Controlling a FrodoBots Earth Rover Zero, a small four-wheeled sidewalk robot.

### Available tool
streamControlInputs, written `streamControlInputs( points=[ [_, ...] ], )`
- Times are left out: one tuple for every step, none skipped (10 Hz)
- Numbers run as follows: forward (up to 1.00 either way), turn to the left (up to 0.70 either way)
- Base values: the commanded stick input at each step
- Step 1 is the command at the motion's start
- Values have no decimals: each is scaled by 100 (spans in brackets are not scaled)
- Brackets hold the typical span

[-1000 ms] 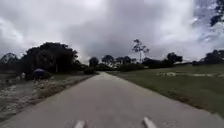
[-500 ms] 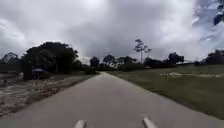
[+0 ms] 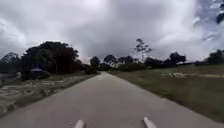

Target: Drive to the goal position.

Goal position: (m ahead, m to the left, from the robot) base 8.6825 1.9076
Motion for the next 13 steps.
streamControlInputs(
  points=[
    [85,0],
    [85,0],
    [85,0],
    [85,0],
    [85,0],
    [85,0],
    [85,0],
    [85,0],
    [85,0],
    [85,0],
    [85,8],
    [85,23],
    [85,26]
  ],
)
